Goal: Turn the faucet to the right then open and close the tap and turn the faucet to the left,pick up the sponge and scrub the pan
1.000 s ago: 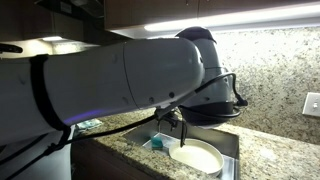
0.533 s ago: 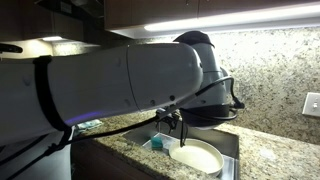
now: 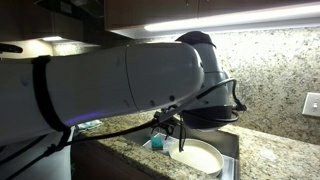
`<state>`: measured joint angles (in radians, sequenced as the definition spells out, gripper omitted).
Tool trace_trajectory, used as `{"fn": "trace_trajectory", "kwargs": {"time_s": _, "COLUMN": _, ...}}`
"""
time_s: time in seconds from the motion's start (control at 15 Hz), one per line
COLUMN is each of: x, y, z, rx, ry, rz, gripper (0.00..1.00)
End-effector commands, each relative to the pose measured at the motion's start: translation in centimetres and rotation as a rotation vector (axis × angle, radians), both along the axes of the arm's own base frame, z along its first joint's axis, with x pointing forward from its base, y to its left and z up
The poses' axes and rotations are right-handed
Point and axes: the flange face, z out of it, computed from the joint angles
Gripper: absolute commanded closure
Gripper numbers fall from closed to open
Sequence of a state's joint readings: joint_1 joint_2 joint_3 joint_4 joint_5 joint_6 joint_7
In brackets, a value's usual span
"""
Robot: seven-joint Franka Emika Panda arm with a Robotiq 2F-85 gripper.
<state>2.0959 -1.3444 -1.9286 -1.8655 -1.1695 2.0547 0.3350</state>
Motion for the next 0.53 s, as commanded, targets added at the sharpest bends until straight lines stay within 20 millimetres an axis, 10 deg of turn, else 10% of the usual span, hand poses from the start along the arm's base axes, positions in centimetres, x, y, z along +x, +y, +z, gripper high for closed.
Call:
{"fn": "trace_trajectory", "kwargs": {"time_s": 0.0, "x": -2.0, "y": -0.4, "z": -0.5, "rx": -0.055, "ry": -0.007, "rz": 0.105, "gripper": 0.0}}
{"fn": "trace_trajectory", "kwargs": {"time_s": 0.47, "x": -2.3, "y": 1.4, "z": -1.7, "rx": -0.212, "ry": -0.164, "rz": 0.304, "gripper": 0.0}}
